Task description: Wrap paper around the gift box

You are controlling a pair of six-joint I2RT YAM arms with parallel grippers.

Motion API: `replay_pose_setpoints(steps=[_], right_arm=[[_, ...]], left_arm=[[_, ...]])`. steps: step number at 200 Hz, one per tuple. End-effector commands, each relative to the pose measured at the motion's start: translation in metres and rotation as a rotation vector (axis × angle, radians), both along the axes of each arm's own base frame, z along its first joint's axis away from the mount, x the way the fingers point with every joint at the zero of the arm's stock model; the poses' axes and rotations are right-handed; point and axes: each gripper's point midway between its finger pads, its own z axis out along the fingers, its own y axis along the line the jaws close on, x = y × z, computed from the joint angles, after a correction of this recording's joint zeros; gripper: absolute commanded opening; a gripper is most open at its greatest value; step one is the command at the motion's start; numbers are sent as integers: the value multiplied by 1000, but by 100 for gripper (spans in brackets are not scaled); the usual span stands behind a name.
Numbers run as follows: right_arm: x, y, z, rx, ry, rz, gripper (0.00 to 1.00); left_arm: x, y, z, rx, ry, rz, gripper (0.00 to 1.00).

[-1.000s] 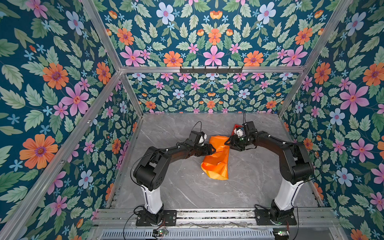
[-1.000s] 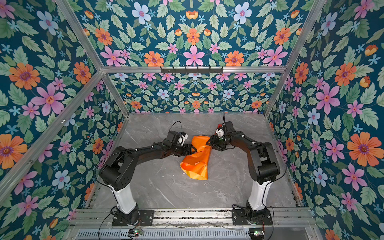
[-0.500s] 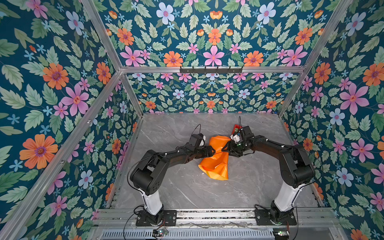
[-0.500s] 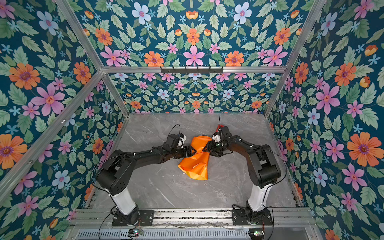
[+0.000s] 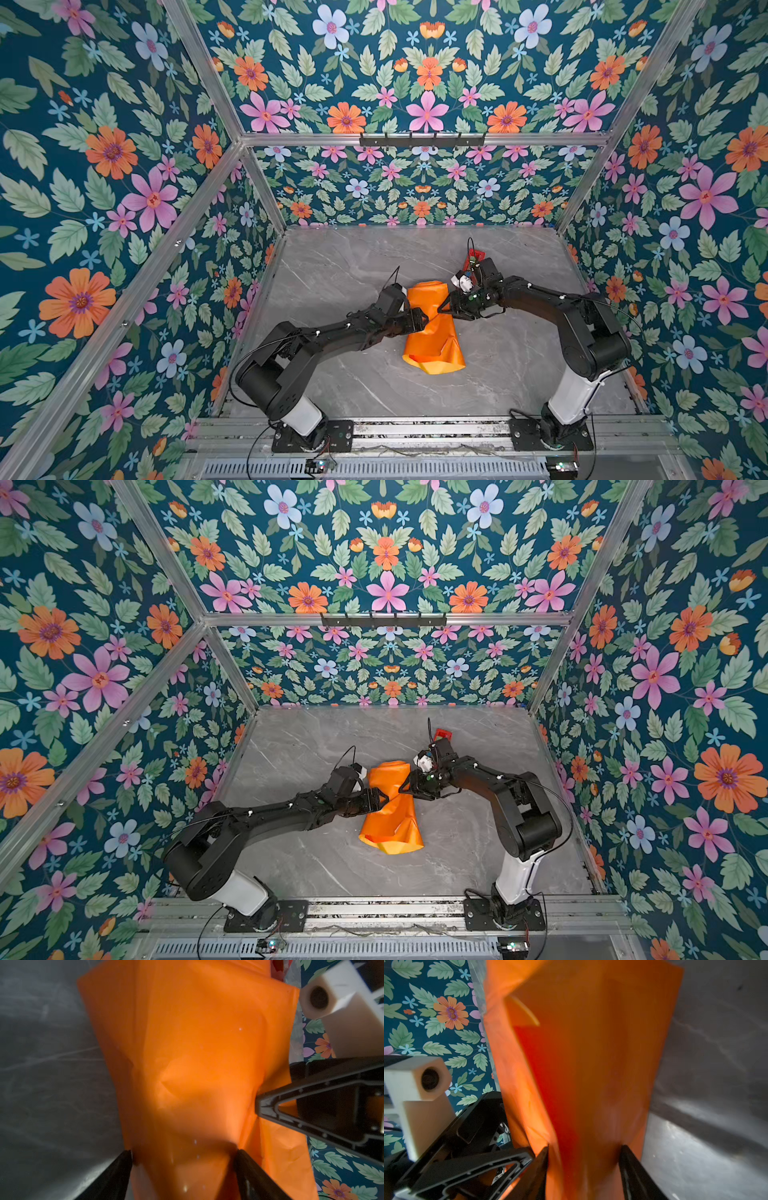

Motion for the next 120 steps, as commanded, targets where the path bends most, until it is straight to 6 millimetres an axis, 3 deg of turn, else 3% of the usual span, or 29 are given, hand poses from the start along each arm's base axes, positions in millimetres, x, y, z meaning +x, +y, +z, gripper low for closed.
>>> replay_pose_setpoints(steps=[1, 71, 120], right_arm=[[-17, -9, -15, -67, 58, 26, 52], [-12, -6, 11, -47, 19, 24, 67], [-25, -12, -1, -70, 48, 35, 65]], left_arm=[[-4, 13, -10, 48, 24, 48, 80], [-5, 19, -18, 93, 23, 67, 82], [-1, 17, -16, 89, 15, 75, 82]])
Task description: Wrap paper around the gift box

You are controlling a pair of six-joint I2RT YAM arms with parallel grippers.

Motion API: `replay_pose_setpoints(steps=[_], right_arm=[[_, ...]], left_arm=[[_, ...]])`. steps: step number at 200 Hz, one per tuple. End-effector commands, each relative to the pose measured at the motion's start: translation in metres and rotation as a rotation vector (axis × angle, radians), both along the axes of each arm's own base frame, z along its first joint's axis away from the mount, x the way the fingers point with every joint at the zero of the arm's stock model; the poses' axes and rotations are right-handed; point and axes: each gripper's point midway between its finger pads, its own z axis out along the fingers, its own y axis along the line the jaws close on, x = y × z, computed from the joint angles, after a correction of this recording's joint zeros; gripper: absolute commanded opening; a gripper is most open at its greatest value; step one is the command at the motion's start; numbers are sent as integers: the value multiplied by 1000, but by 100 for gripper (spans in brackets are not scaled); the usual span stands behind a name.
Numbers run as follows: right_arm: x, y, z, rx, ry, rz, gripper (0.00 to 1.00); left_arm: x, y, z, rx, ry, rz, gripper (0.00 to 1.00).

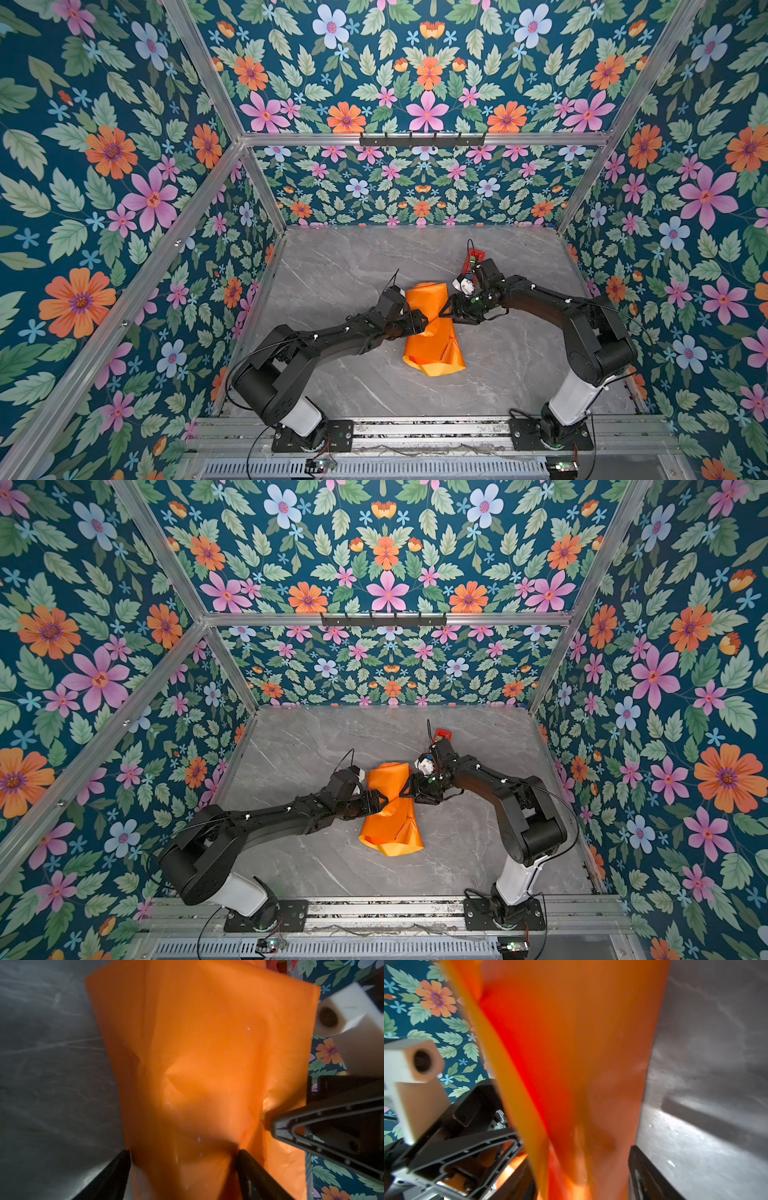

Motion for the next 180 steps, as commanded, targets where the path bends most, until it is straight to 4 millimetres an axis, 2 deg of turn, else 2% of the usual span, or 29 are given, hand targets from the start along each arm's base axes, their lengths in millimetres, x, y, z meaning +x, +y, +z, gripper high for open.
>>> replay_pose_setpoints(steps=[1, 46, 82, 134, 180], right_arm=[[-6, -4, -5, -27, 12, 16, 65], [0, -15, -14, -121, 3, 34, 57], [5, -17, -22, -136, 21, 29, 51], [17, -18, -15, -131, 1, 14, 47], [23, -16, -12, -121, -2, 14, 45]], left_arm=[[-1, 14, -14, 79, 26, 39, 82], [3, 10, -5, 61, 8, 41, 82], [12, 6, 16, 36, -42, 38, 84], [19, 11, 28, 35, -58, 28, 85], [-5, 13, 33, 21, -30, -71, 84]])
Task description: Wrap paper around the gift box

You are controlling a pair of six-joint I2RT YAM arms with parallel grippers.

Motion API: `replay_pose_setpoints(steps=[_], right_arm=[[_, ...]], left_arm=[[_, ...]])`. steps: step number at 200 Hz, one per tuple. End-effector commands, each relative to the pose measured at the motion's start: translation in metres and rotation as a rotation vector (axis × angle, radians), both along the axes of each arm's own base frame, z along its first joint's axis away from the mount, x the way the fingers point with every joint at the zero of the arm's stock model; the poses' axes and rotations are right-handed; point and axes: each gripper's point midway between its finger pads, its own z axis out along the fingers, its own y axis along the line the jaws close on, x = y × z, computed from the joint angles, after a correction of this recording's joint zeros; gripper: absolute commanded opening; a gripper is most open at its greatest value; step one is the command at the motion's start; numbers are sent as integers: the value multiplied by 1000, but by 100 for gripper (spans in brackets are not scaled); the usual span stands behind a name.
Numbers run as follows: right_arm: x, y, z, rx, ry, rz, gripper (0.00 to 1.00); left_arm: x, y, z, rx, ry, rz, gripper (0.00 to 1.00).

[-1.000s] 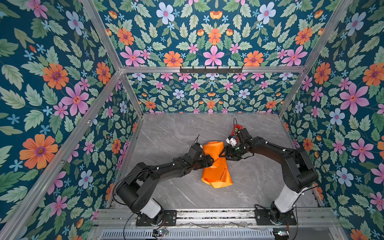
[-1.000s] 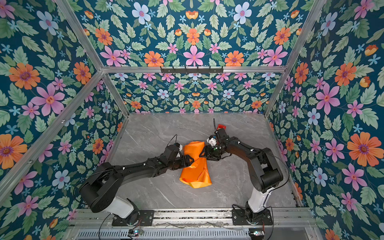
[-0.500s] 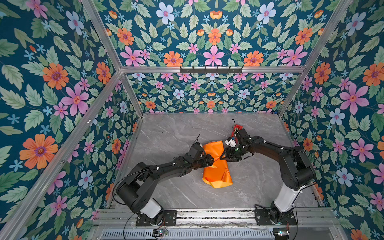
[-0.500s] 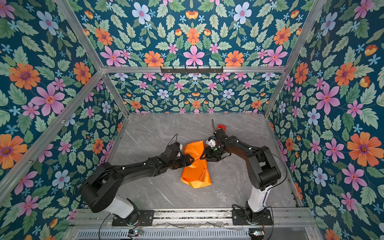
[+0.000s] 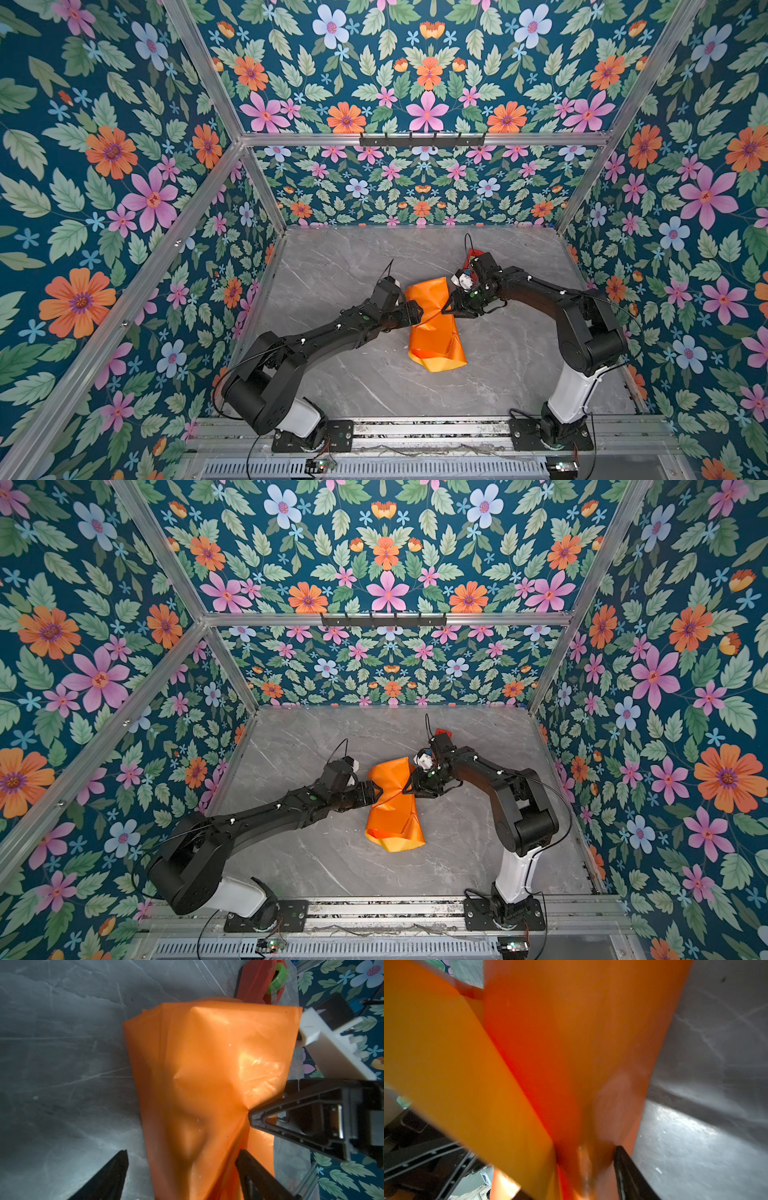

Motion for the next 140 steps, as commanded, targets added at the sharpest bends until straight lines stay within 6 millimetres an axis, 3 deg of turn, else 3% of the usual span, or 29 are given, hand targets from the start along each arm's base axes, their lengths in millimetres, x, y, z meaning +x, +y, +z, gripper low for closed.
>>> replay_pose_setpoints(steps=[1, 68, 114, 140], right_arm=[[2, -11, -12, -82, 3, -19, 45], [-2, -13, -20, -94, 23, -13, 44], [-4, -14, -25, -101, 32, -12, 44], [-3, -14, -24, -100, 30, -15, 44]], left_arm=[[-19, -1, 0, -2, 23, -85, 84], [-87, -11, 26, -180, -71, -273, 83], [-104, -44, 29, -154, -102, -416, 83], [-114, -48, 24, -75, -107, -467, 80]])
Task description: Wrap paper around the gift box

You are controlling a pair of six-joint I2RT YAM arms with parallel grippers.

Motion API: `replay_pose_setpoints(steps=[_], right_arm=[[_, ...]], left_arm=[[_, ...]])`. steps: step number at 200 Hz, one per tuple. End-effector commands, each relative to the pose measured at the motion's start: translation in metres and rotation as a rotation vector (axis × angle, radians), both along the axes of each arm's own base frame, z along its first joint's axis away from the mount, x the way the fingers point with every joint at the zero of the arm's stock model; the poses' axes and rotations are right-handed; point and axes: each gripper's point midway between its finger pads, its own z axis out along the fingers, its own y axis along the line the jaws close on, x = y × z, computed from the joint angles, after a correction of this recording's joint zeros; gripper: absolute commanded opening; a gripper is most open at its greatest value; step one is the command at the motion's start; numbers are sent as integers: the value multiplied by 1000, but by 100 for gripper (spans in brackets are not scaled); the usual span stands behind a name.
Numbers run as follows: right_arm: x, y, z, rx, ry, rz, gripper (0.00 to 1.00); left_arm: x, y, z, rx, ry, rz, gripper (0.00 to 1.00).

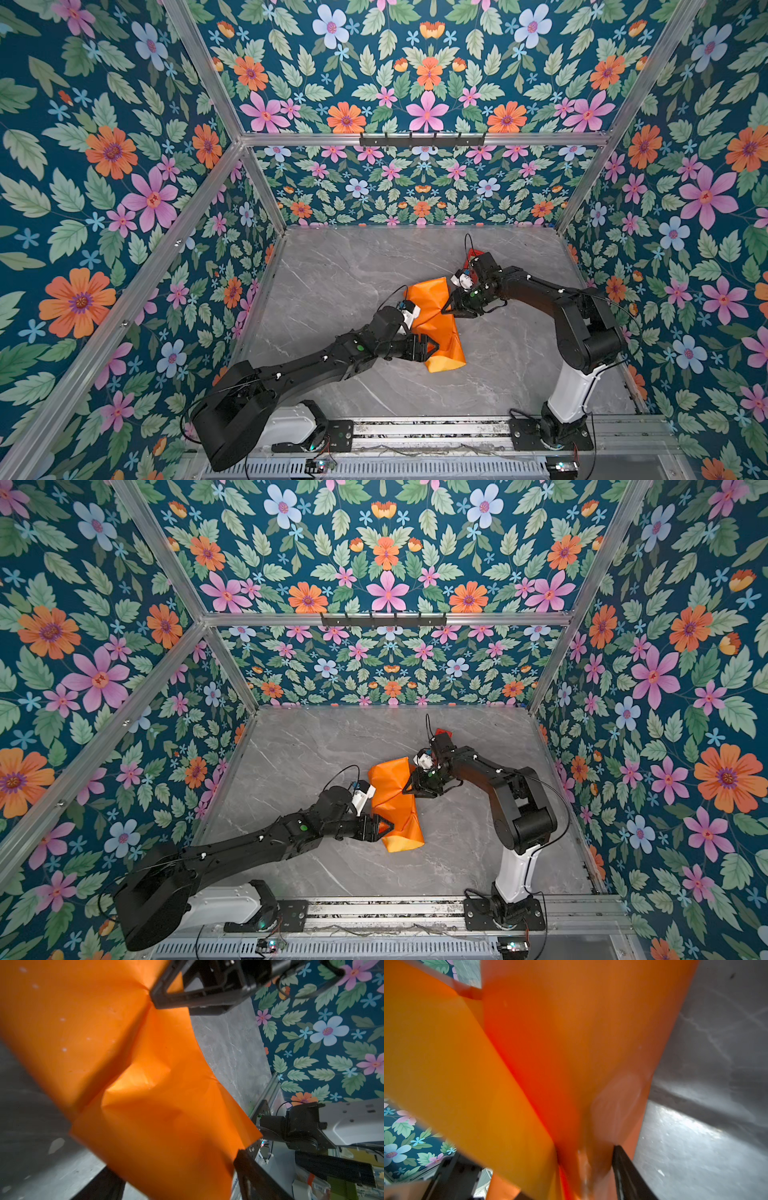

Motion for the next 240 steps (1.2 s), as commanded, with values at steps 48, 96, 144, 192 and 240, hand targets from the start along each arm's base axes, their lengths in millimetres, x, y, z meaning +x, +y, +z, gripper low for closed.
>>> replay_pose_setpoints(steps=[48, 96, 144, 192, 240], right_arm=[[-3, -18, -22, -130, 22, -30, 44], [-3, -17, -20, -128, 20, -29, 44], [-2, -17, -21, -129, 19, -29, 44], [-1, -16, -20, -124, 18, -35, 44], [1, -14, -17, -114, 13, -36, 44]], left_arm=[[-19, -5, 13, 55, -123, -180, 75], [3, 11, 49, 12, -272, -98, 77], [31, 11, 46, -9, -245, 0, 77], [41, -11, 25, 39, -205, -63, 80], [55, -20, 11, 14, -150, -58, 81]])
